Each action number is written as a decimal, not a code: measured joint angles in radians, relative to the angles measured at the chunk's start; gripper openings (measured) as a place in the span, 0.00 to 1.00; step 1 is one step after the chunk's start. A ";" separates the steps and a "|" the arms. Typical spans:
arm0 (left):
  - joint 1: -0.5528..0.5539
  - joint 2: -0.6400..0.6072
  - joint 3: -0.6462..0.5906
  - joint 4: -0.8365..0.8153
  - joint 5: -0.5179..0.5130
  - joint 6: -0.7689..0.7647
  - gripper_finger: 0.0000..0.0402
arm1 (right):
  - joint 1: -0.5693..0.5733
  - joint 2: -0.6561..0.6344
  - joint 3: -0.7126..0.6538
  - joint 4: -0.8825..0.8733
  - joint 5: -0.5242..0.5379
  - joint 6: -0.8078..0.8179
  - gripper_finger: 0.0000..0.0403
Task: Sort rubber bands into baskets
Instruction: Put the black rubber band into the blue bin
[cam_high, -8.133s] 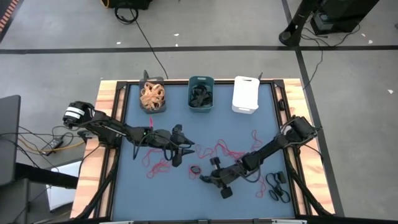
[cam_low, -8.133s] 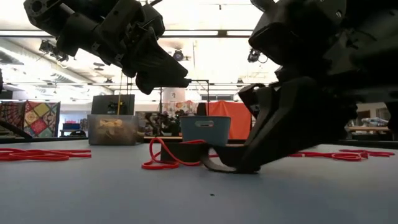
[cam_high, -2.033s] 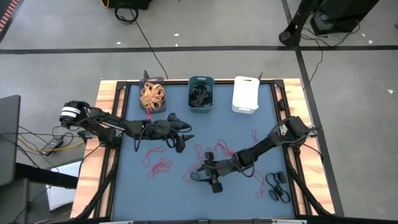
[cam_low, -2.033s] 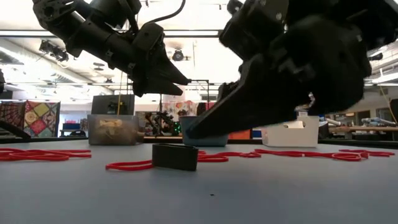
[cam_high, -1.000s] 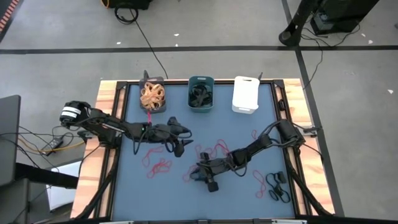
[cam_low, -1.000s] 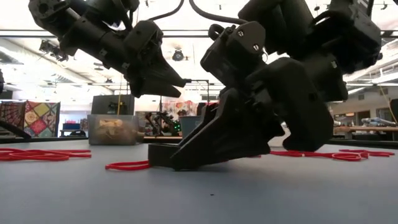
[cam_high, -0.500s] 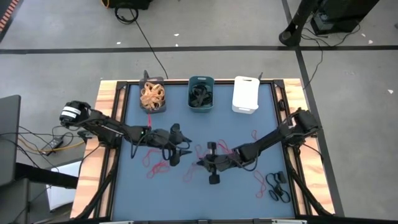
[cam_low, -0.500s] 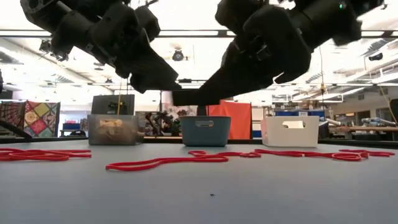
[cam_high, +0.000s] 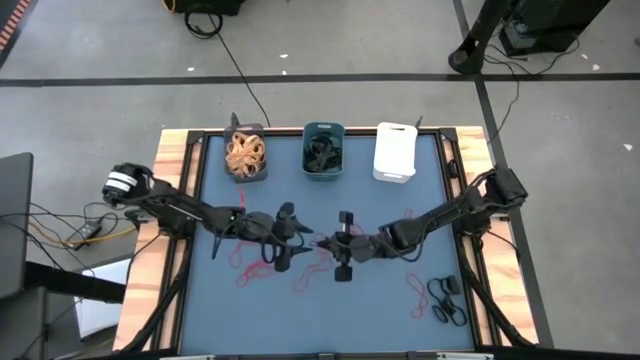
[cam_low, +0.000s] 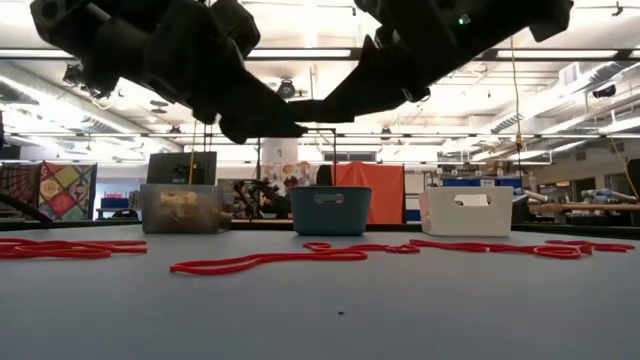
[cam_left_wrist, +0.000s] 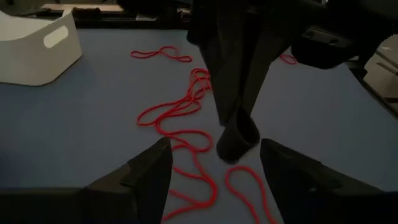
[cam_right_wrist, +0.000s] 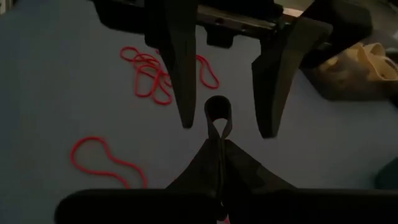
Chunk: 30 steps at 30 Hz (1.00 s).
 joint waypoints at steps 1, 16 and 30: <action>0.000 0.012 0.000 0.017 -0.001 0.004 0.60 | -0.004 0.001 0.000 0.001 -0.010 0.000 0.03; 0.001 0.041 0.001 0.122 0.011 0.078 0.17 | -0.020 0.001 0.000 0.005 -0.019 0.008 0.03; 0.023 0.038 0.001 0.106 -0.023 0.071 0.02 | -0.024 0.003 0.000 -0.005 0.056 0.046 0.09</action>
